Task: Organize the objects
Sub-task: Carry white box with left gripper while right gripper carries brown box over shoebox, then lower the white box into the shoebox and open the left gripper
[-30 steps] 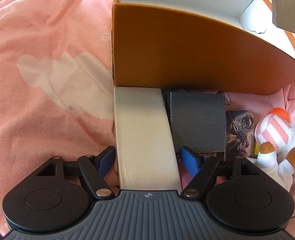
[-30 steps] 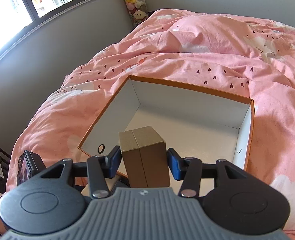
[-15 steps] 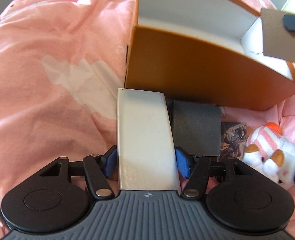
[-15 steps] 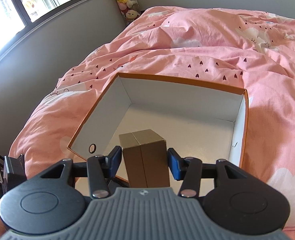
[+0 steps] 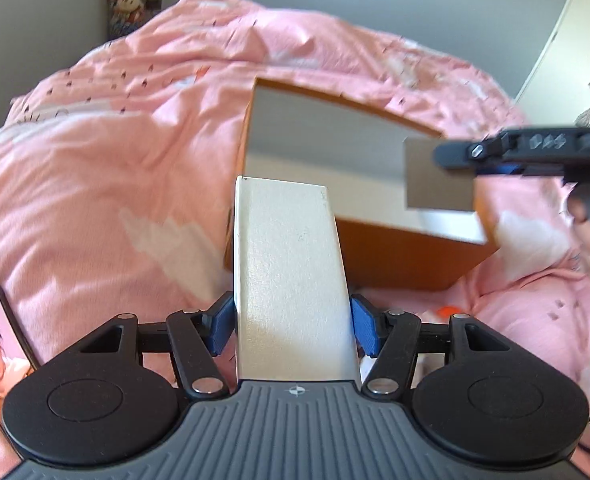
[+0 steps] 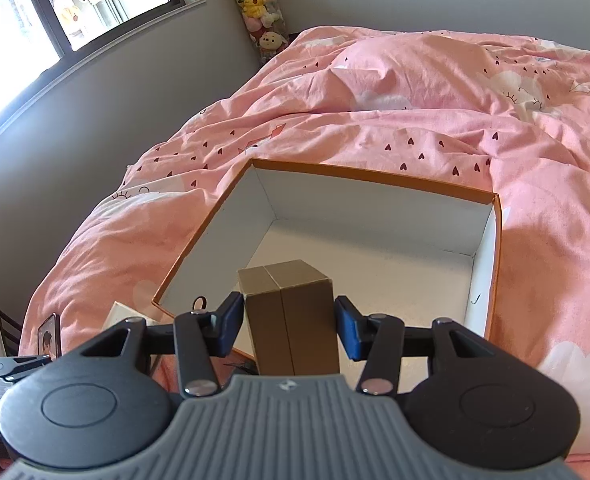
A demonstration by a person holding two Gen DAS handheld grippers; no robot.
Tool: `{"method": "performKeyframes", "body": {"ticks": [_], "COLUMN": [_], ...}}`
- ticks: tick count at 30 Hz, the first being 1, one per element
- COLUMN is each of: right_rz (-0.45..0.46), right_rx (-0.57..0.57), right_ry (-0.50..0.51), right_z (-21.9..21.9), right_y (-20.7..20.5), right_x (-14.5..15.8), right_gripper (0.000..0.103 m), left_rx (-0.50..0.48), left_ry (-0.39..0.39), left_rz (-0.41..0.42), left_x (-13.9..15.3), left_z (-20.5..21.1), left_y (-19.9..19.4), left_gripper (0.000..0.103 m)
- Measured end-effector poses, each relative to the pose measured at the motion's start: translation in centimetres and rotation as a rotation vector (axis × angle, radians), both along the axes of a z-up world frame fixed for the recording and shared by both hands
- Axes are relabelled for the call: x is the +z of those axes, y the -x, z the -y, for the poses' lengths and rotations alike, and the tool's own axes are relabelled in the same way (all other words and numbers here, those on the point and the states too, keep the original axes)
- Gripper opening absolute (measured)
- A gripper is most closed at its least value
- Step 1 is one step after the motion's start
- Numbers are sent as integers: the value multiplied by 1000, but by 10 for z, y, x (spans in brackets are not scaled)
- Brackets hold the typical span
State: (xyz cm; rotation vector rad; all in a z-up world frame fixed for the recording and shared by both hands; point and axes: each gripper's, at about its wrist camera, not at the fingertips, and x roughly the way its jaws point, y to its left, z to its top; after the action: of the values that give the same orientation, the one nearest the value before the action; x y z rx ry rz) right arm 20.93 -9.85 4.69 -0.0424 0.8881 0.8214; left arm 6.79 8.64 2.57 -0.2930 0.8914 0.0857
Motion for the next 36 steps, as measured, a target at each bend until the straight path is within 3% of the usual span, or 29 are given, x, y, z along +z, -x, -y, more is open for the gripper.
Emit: {"method": "performKeyframes", "body": {"ticks": [9, 17, 24, 36], "right_rz": [11, 57, 68, -11], "right_rx": [-15, -47, -117, -139], "right_ry": [-20, -16, 36, 149], "right_z": [5, 3, -1, -27], "right_y": [1, -13, -41, -86], "right_x": [8, 17, 5, -49], "right_gripper": [52, 52, 52, 51], "left_rx": [-32, -4, 35, -50], "left_ry": [9, 3, 14, -115], "left_rz": [170, 232, 166, -96], "left_x": [38, 47, 10, -65], "left_z": [7, 7, 8, 17], "left_y": [-33, -89, -145, -178], "left_gripper": [69, 69, 69, 69]}}
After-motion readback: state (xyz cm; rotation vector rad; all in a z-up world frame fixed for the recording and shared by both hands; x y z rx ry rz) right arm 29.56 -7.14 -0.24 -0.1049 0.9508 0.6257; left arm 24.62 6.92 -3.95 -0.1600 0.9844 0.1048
